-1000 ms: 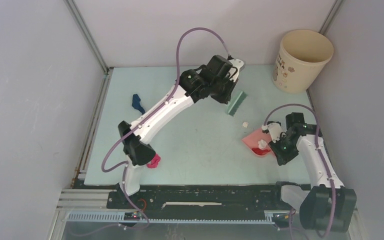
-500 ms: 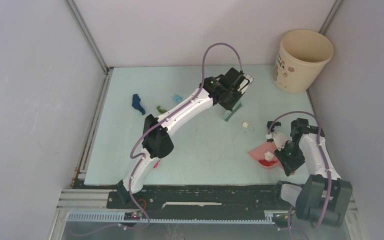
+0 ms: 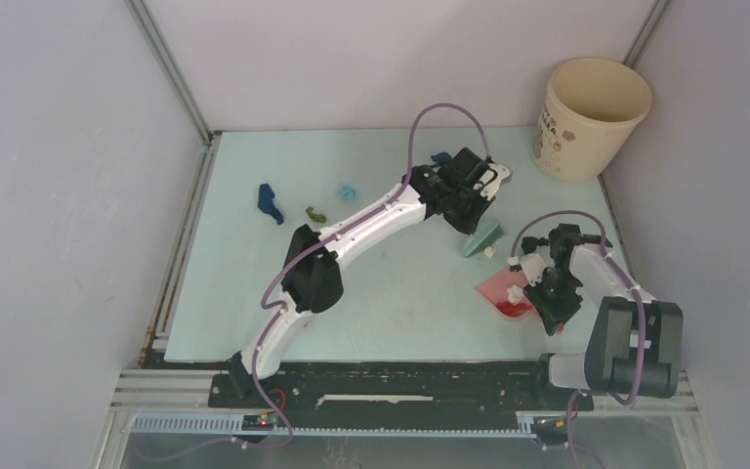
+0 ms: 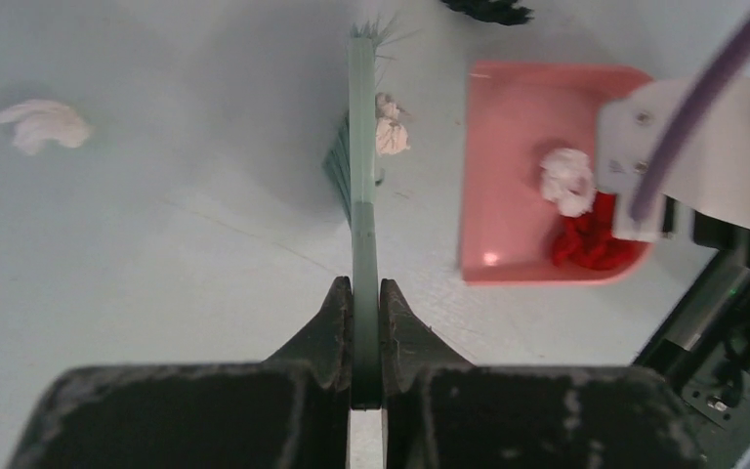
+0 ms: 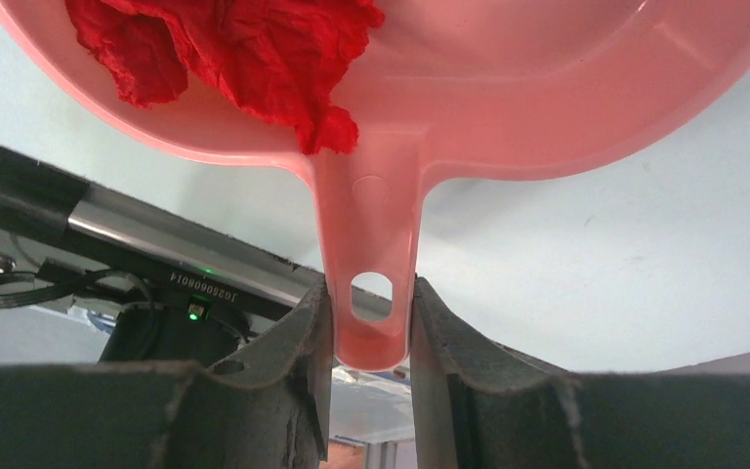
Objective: Sweep away the paper scraps from the table
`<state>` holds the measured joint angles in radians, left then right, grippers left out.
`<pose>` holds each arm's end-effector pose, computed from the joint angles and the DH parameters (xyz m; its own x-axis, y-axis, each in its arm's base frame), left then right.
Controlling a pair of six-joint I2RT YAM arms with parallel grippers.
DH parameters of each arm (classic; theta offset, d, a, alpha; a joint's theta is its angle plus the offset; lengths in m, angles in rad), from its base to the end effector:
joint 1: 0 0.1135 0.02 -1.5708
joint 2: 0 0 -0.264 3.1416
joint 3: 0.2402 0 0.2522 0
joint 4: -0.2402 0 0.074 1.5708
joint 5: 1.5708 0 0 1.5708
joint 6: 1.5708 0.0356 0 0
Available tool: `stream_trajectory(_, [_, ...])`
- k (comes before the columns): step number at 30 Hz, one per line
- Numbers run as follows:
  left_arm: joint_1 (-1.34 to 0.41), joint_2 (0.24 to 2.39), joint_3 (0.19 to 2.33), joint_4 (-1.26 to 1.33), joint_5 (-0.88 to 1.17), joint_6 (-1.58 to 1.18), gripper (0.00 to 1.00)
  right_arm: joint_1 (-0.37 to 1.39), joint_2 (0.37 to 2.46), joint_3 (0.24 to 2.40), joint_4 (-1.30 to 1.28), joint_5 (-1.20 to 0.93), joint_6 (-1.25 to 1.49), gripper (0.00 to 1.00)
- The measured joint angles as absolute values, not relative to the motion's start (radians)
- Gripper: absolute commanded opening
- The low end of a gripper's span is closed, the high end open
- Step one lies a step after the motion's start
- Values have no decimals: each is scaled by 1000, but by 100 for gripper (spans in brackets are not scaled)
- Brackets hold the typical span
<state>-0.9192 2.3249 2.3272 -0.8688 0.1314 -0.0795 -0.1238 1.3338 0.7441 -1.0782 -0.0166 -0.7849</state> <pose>0.3094 -0.4134 0.2832 -0.5274 0.5616 -0.6375 0.8004 0.5802 -0.1510 0.1830 -0.0222 0.1747 -0.7871 -0.6141 0.0569 -0.6096 0.7887 0.0802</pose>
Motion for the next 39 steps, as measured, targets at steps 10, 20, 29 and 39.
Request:
stream_trajectory(10, [-986,2228,2223,-774,281,-192,0,-196,1374,756,-1021,-63,-776,0])
stream_trajectory(20, [-997,2136,2204,-629,226,-281,0,-419,1282,756,-1008,-112,-857,0])
stream_trajectory(29, [-937,2211,2215,-349,175,-525,0,-702,1243,756,-1048,-114,-1012,0])
stream_trajectory(39, [-933,2524,2347,-135,121,-855,0,-865,1266,756,-1061,-114,-1130,0])
